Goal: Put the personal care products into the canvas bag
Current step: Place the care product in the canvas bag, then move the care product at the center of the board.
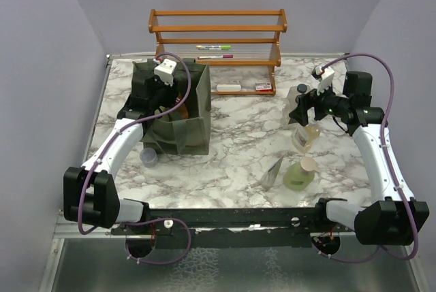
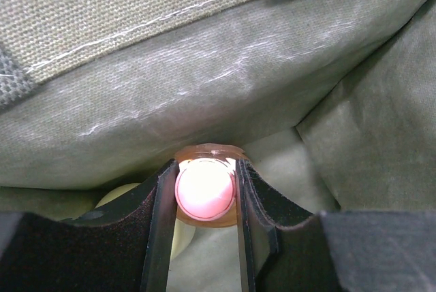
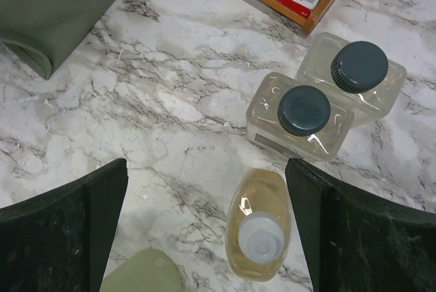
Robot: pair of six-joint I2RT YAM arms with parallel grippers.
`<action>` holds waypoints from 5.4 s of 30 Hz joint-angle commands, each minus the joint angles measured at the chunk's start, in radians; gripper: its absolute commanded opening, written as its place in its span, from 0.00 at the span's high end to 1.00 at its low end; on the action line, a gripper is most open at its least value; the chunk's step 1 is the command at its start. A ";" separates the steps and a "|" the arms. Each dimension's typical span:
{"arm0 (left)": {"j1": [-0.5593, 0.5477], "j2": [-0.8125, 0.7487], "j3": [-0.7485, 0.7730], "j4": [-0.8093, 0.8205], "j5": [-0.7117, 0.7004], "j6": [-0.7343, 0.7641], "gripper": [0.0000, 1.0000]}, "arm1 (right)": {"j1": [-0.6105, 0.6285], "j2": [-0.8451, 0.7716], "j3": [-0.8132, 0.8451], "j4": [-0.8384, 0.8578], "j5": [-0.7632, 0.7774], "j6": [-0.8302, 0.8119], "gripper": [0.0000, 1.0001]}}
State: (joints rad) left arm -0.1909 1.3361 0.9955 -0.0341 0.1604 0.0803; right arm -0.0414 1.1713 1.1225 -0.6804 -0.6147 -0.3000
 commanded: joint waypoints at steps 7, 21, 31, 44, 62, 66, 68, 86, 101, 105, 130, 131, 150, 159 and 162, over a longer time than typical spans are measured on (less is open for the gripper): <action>0.012 0.036 0.060 0.065 0.023 0.030 0.90 | -0.006 -0.012 0.002 0.007 -0.010 0.001 0.01; 0.011 -0.001 0.060 0.034 0.034 0.030 0.61 | -0.006 -0.004 0.007 0.004 -0.013 -0.001 0.01; 0.012 -0.007 0.083 -0.001 0.002 0.031 0.40 | -0.006 0.010 0.025 -0.004 -0.022 0.002 0.01; 0.011 -0.047 0.153 -0.092 0.005 0.038 0.27 | -0.006 0.008 0.028 -0.008 -0.018 0.001 0.01; 0.012 -0.156 0.301 -0.246 0.016 0.008 0.06 | -0.006 -0.020 0.073 0.001 0.117 -0.016 0.01; 0.012 -0.173 0.350 -0.292 0.037 0.018 0.05 | -0.006 -0.001 0.088 0.005 0.170 -0.016 0.01; 0.012 -0.176 0.383 -0.315 0.044 0.032 0.04 | -0.005 0.019 0.104 0.005 0.184 -0.005 0.01; 0.011 -0.187 0.431 -0.338 0.030 0.067 0.03 | 0.056 0.162 0.060 0.134 0.316 0.067 0.01; 0.011 -0.181 0.430 -0.337 0.018 0.067 0.03 | 0.099 0.249 -0.013 0.264 0.431 0.101 0.01; 0.012 -0.177 0.428 -0.336 0.026 0.065 0.03 | 0.114 0.274 -0.024 0.286 0.441 0.112 0.01; 0.011 -0.157 0.509 -0.398 0.193 0.133 0.02 | 0.401 0.263 0.000 0.139 0.051 -0.157 0.52; 0.011 -0.158 0.509 -0.407 0.208 0.138 0.01 | 0.427 0.268 0.003 0.117 0.033 -0.185 0.52; 0.010 -0.173 0.475 -0.459 0.395 0.171 0.01 | 0.617 0.249 -0.020 -0.036 -0.053 -0.377 0.25; 0.001 -0.160 0.479 -0.509 0.546 0.208 0.01 | 0.617 0.155 -0.005 -0.009 -0.038 -0.298 0.01; -0.010 -0.149 0.495 -0.533 0.573 0.234 0.01 | 0.611 0.109 0.009 -0.008 -0.026 -0.276 0.01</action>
State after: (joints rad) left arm -0.1883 1.1801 1.4750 -0.5255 0.6338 0.2676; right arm 0.5724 1.3537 1.1069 -0.6926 -0.6403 -0.6247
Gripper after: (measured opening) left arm 0.991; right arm 0.993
